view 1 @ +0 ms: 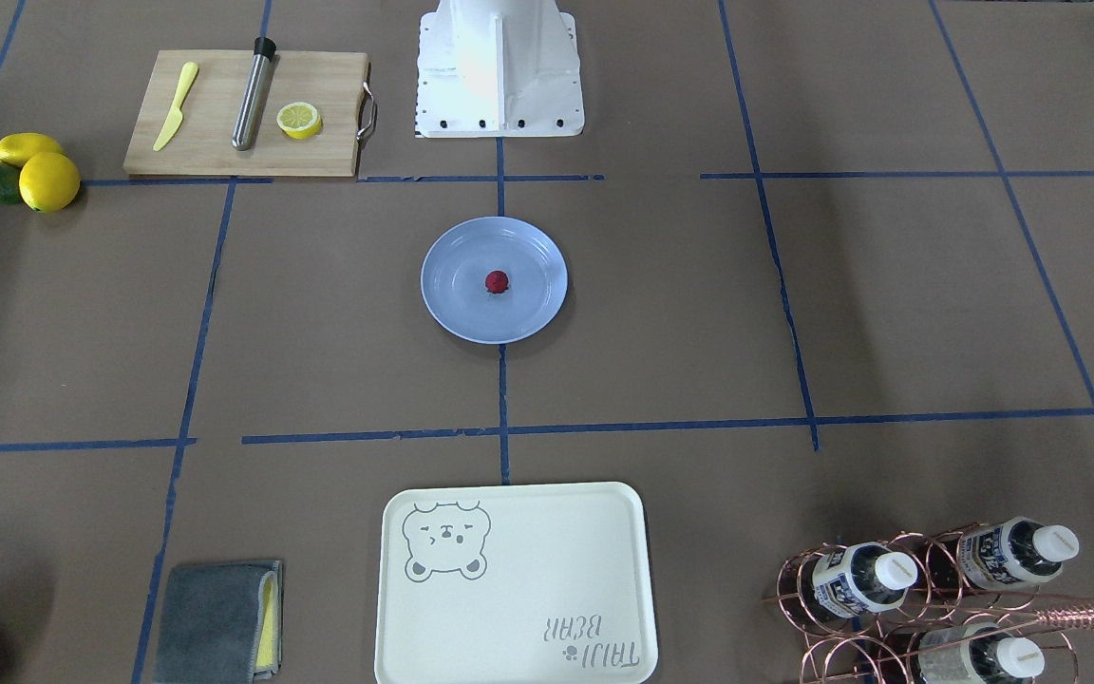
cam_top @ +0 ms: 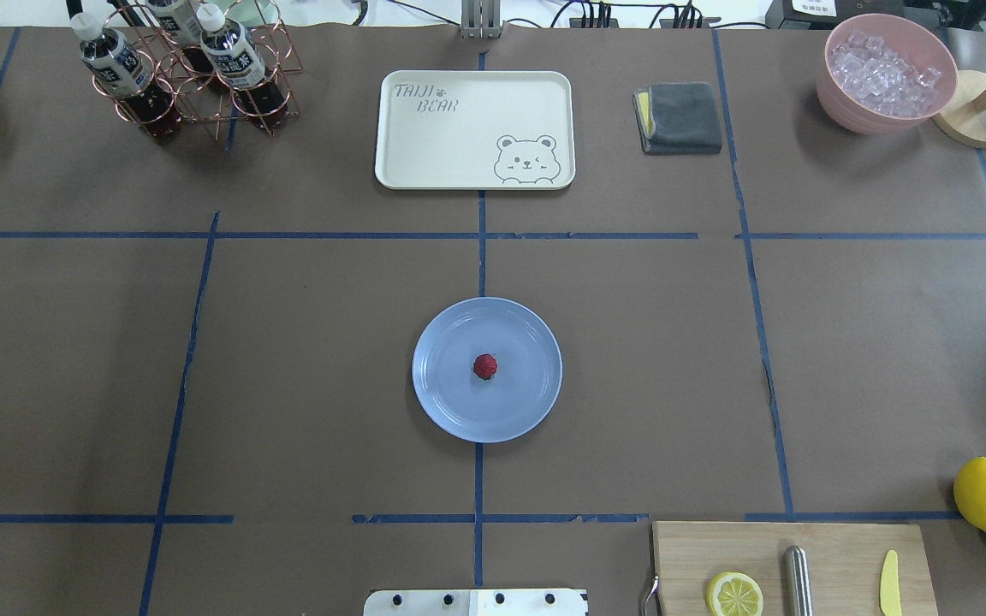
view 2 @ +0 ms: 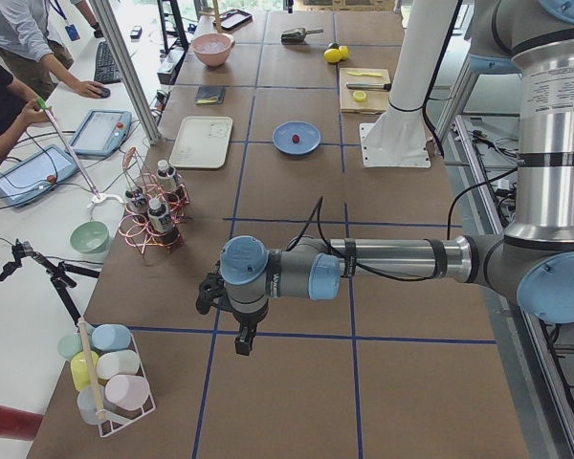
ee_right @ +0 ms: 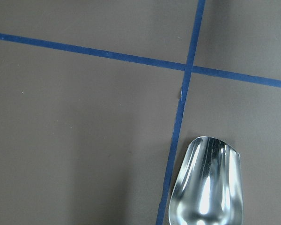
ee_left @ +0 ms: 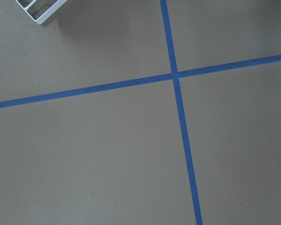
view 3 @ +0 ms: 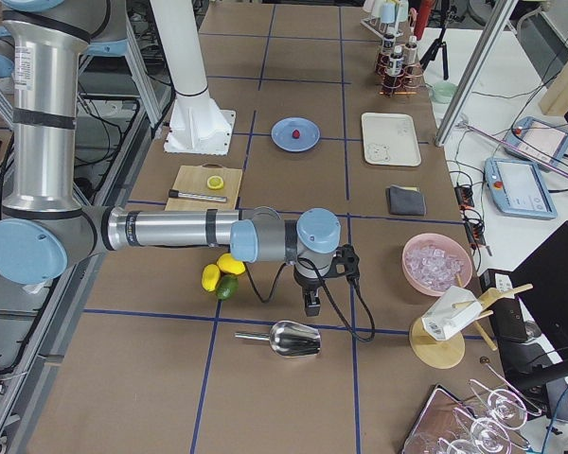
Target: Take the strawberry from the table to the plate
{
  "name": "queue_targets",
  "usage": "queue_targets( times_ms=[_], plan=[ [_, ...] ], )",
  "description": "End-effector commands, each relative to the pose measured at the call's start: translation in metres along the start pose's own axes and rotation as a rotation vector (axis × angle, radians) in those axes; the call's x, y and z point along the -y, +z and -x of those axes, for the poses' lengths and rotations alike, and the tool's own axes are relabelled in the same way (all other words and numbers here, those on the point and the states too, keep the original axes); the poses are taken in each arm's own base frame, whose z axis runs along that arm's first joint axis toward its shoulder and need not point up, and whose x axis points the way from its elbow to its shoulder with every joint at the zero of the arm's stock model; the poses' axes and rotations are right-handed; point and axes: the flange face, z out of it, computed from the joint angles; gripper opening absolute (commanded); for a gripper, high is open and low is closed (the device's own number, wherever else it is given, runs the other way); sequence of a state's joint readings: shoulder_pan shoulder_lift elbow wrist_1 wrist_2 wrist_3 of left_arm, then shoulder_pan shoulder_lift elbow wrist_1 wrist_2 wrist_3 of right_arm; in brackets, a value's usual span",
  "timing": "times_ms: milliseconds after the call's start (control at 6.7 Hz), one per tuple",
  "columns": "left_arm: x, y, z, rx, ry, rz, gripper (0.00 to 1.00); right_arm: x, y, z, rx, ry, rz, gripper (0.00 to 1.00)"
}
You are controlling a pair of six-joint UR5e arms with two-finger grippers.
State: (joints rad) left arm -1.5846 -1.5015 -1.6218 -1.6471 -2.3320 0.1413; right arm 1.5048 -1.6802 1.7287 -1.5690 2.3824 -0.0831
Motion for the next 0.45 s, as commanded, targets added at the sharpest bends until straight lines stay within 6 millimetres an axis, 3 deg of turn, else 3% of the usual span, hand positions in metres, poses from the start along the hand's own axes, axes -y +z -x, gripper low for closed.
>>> queue_targets(
  times_ms=[0,299],
  plan=[
    [-0.0008,0.0025,0.0022,-0.002,-0.003,0.003,1.0,-0.0006,0.0007,-0.0006,0.001,0.004,0.001,1.0],
    [0.0065,0.0002,-0.001,-0.001,0.002,0.001,1.0,-0.0013,0.0029,-0.0025,0.005,0.011,0.006,1.0]
  ],
)
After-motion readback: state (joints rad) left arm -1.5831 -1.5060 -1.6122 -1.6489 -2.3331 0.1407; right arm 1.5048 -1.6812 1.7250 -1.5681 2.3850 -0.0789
